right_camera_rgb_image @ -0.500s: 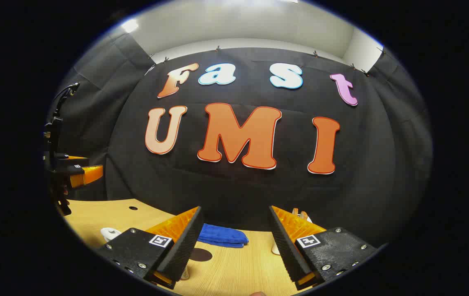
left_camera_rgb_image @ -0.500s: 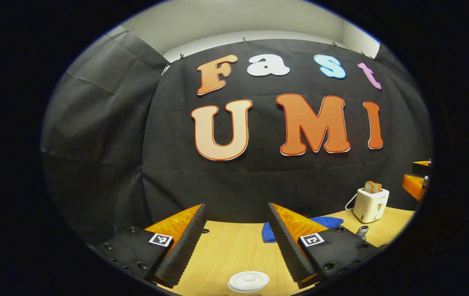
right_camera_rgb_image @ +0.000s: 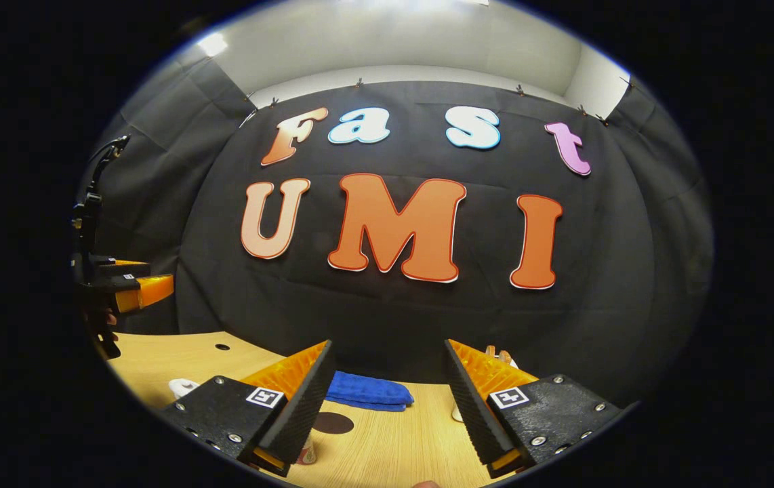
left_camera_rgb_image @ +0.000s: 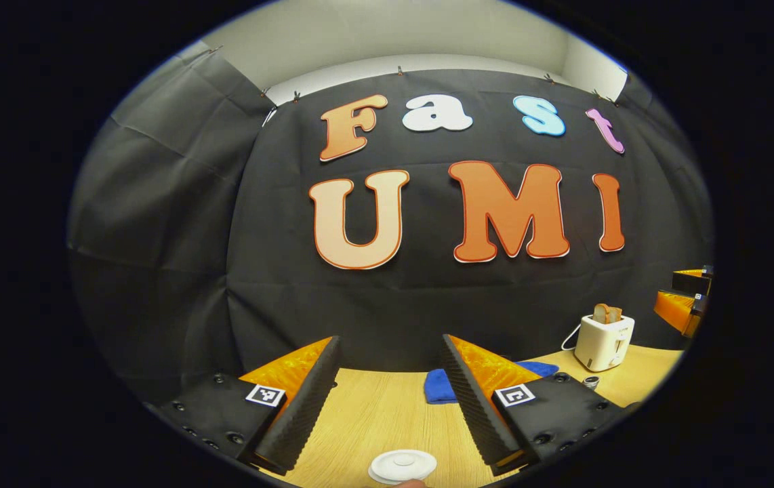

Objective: Open the teacup lid with one hand, grasp the water bottle and pour water into the teacup with the other hand; after pouring, place the water bottle on the coaster and then close the teacup lid.

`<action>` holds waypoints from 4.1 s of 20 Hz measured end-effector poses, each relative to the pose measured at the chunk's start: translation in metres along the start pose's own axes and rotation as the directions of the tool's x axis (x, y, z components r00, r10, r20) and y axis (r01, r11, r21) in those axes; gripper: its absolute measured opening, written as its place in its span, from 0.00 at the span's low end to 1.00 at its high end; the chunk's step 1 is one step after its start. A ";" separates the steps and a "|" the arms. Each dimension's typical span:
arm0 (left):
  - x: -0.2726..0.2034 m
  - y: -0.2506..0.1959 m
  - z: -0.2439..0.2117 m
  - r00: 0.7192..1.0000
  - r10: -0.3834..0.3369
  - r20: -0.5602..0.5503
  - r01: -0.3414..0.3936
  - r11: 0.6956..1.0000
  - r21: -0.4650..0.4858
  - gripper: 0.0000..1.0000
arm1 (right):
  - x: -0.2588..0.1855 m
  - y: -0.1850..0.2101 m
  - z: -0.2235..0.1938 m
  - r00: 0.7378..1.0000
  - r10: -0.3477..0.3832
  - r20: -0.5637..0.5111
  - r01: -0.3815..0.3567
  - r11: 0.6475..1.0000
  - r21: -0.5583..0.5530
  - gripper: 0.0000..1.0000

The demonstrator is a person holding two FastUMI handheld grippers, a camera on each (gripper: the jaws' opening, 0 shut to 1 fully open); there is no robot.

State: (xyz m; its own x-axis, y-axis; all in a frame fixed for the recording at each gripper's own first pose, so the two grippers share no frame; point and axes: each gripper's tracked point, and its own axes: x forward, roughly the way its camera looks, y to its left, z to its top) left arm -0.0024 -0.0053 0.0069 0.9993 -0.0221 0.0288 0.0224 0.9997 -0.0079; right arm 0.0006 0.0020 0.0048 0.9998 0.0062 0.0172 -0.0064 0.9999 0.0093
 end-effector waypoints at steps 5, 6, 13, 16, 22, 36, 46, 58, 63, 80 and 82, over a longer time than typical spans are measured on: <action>-0.001 -0.001 -0.005 1.000 -0.002 -0.013 0.002 1.000 -0.004 0.97 | 0.001 0.002 -0.001 1.000 0.006 -0.003 -0.006 1.000 0.006 0.95; 0.000 -0.001 -0.005 1.000 -0.001 -0.013 0.001 1.000 -0.007 1.00 | 0.001 0.003 -0.001 1.000 0.006 -0.005 -0.006 1.000 0.008 0.95; 0.000 -0.002 -0.025 0.998 -0.014 -0.061 0.014 1.000 -0.006 0.97 | 0.001 0.009 -0.011 1.000 0.014 -0.018 -0.014 1.000 0.013 0.95; -0.001 -0.003 -0.037 0.996 -0.021 -0.089 0.021 1.000 0.002 1.00 | -0.001 0.010 -0.025 0.999 0.011 -0.042 -0.010 1.000 0.018 0.95; -0.004 -0.001 -0.070 0.987 -0.022 -0.159 0.025 1.000 0.016 0.94 | -0.007 0.026 -0.053 0.993 0.067 -0.100 -0.063 0.997 0.044 0.97; -0.007 -0.012 -0.168 0.929 -0.071 -0.364 0.097 0.994 0.056 0.94 | -0.022 0.072 -0.116 0.953 0.207 -0.220 -0.191 0.977 0.090 0.96; -0.007 -0.014 -0.217 0.887 -0.076 -0.456 0.114 0.992 0.058 0.91 | -0.021 0.094 -0.149 0.916 0.281 -0.287 -0.264 0.960 0.098 0.96; -0.004 -0.019 -0.232 0.868 -0.080 -0.491 0.141 0.986 0.088 0.51 | -0.018 0.100 -0.168 0.900 0.299 -0.317 -0.288 0.954 0.082 0.96; -0.003 -0.020 -0.232 0.871 -0.088 -0.484 0.144 0.986 0.080 0.37 | -0.017 0.099 -0.174 0.896 0.300 -0.327 -0.291 0.954 0.078 0.96; -0.003 0.002 -0.197 0.932 -0.054 -0.358 0.081 0.995 0.062 0.27 | -0.006 0.128 -0.222 0.824 0.346 -0.449 -0.332 0.936 0.114 0.96; -0.003 0.008 -0.191 0.938 -0.044 -0.343 0.068 0.996 0.059 0.27 | -0.004 0.133 -0.227 0.812 0.357 -0.462 -0.341 0.932 0.120 0.96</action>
State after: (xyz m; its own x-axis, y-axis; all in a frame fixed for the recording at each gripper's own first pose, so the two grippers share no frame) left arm 0.0000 0.0015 -0.1842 0.9467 -0.0679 -0.3149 0.0889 0.9946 0.0527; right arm 0.0001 0.1370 -0.2211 0.8177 0.3661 -0.4443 -0.3491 0.9290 0.1231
